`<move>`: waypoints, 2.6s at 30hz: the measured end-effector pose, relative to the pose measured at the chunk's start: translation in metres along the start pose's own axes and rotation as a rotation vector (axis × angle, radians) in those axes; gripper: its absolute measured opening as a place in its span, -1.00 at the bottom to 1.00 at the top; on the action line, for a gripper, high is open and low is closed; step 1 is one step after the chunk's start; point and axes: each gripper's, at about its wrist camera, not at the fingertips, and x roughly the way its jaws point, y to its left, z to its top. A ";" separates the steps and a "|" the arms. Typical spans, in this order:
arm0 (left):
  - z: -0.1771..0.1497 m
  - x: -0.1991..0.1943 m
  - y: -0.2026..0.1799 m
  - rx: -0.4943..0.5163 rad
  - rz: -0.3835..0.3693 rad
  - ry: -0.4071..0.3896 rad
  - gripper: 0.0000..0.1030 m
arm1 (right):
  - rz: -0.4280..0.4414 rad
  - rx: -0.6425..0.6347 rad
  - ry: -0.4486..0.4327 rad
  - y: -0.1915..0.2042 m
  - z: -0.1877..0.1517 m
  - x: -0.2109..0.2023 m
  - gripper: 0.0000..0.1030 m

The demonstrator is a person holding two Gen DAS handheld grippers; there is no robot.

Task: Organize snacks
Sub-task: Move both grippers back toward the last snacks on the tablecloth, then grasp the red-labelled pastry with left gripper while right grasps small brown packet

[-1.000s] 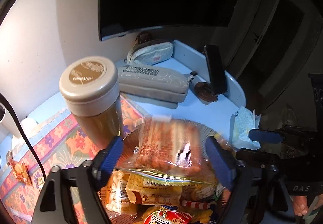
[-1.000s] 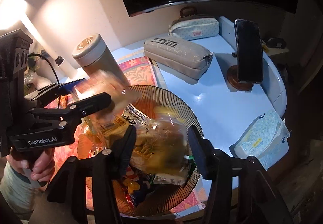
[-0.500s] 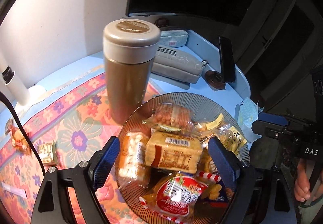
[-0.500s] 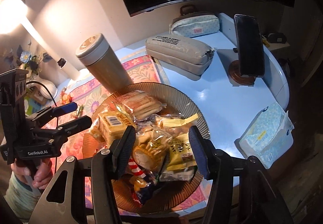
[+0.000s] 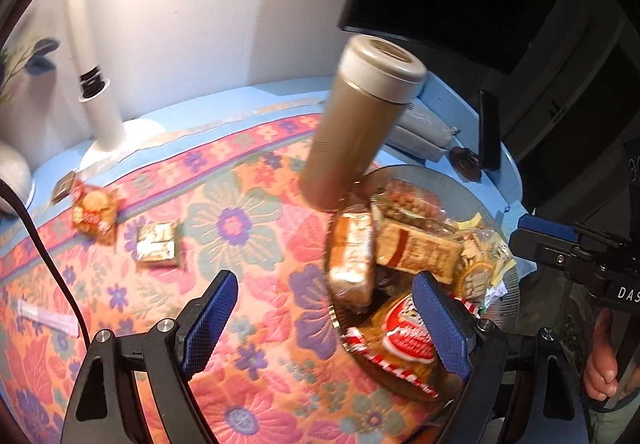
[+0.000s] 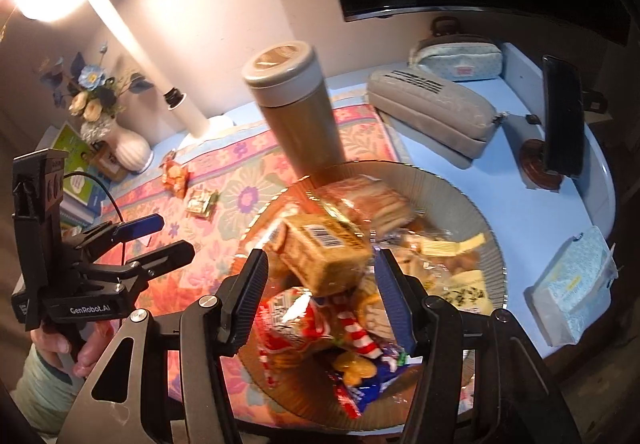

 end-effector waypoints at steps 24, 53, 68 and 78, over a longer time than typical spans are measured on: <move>-0.035 -0.059 0.151 -0.246 0.080 -0.010 0.69 | 0.168 -0.068 0.078 0.125 0.008 0.051 0.11; 0.047 0.071 0.261 -0.176 0.045 0.133 0.73 | 0.041 0.169 0.309 0.169 0.038 0.247 0.16; 0.049 0.103 0.261 -0.098 0.067 0.144 0.73 | -0.118 0.047 0.265 0.195 0.048 0.284 0.16; 0.042 0.083 0.260 -0.084 0.100 0.106 0.06 | -0.103 0.045 0.250 0.187 0.042 0.278 -0.07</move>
